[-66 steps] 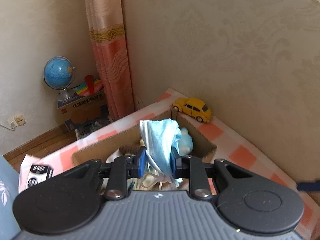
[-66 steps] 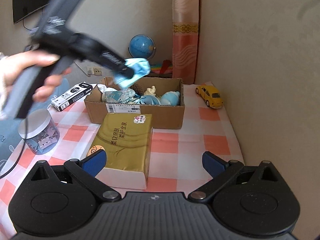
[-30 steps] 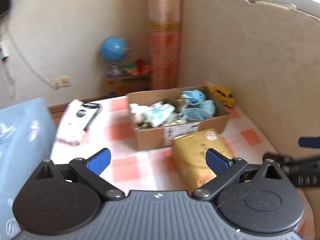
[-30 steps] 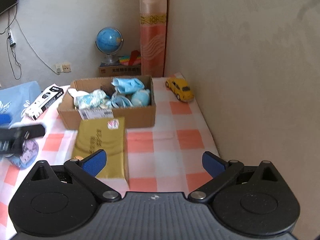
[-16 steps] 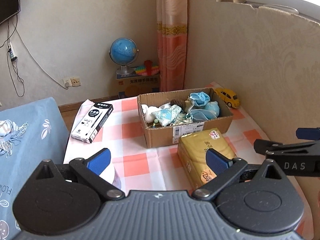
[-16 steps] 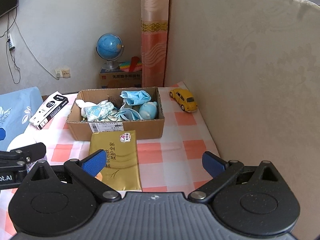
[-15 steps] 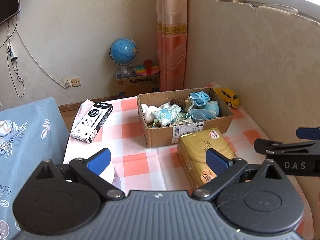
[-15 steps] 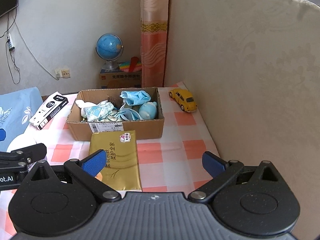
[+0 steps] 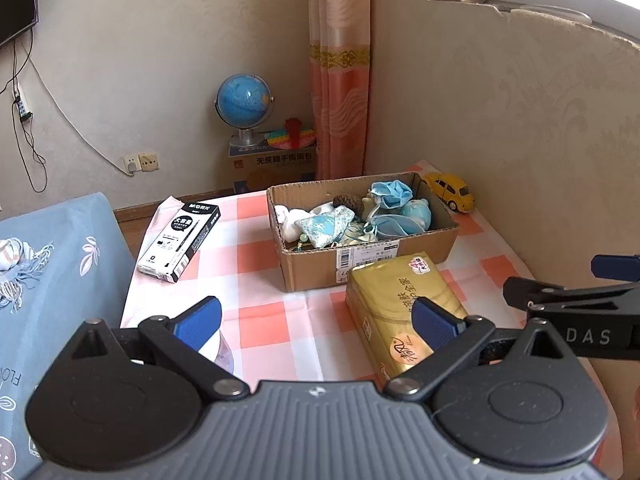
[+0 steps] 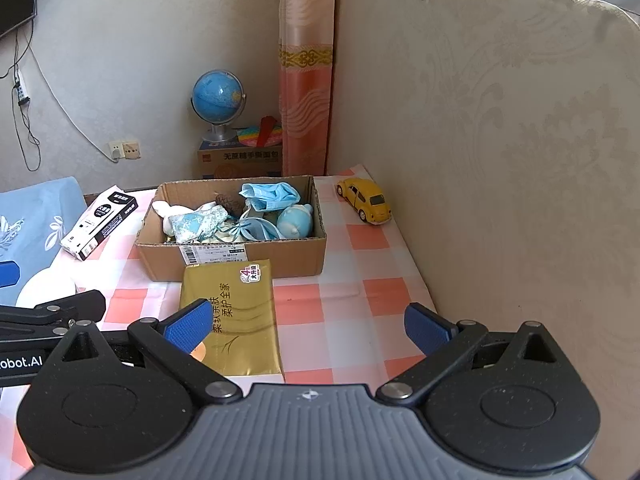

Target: Organize soft objects

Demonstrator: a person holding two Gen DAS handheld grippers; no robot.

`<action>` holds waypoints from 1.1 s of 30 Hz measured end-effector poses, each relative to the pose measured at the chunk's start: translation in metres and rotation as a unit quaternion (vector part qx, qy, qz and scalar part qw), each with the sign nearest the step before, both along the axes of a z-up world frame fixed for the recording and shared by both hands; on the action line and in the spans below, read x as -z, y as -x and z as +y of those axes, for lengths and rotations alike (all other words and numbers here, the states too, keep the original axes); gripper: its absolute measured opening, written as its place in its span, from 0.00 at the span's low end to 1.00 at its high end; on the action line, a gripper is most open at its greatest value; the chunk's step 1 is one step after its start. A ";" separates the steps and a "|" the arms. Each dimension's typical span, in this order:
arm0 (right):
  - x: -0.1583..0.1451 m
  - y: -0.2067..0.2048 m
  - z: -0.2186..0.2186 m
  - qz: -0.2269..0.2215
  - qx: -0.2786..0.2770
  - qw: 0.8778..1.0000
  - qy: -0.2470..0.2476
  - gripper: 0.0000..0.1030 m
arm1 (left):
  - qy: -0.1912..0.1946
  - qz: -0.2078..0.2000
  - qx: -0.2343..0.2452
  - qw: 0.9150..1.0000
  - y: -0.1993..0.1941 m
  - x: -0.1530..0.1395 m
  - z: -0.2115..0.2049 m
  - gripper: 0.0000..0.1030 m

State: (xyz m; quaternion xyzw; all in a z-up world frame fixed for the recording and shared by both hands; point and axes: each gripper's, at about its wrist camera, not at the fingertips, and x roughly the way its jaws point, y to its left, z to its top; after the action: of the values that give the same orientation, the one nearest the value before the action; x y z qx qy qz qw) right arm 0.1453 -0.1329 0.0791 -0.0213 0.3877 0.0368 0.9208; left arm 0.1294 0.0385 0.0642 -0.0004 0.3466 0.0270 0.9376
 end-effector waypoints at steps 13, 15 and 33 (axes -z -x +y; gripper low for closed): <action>0.000 0.002 0.000 -0.001 0.000 1.000 0.001 1.00 | -0.002 0.002 -0.004 1.000 0.000 0.000 0.000 0.98; -0.001 0.003 -0.001 -0.001 0.000 1.000 0.000 1.00 | -0.002 0.001 -0.004 1.000 0.000 0.000 0.000 0.98; -0.003 0.004 -0.002 -0.004 0.001 1.000 0.000 1.00 | -0.002 0.000 -0.004 1.000 0.000 -0.001 -0.001 0.98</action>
State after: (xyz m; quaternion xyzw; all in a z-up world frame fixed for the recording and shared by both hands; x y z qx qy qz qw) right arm 0.1414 -0.1351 0.0817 -0.0208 0.3842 0.0363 0.9223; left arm 0.1289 0.0374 0.0656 0.0005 0.3467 0.0313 0.9374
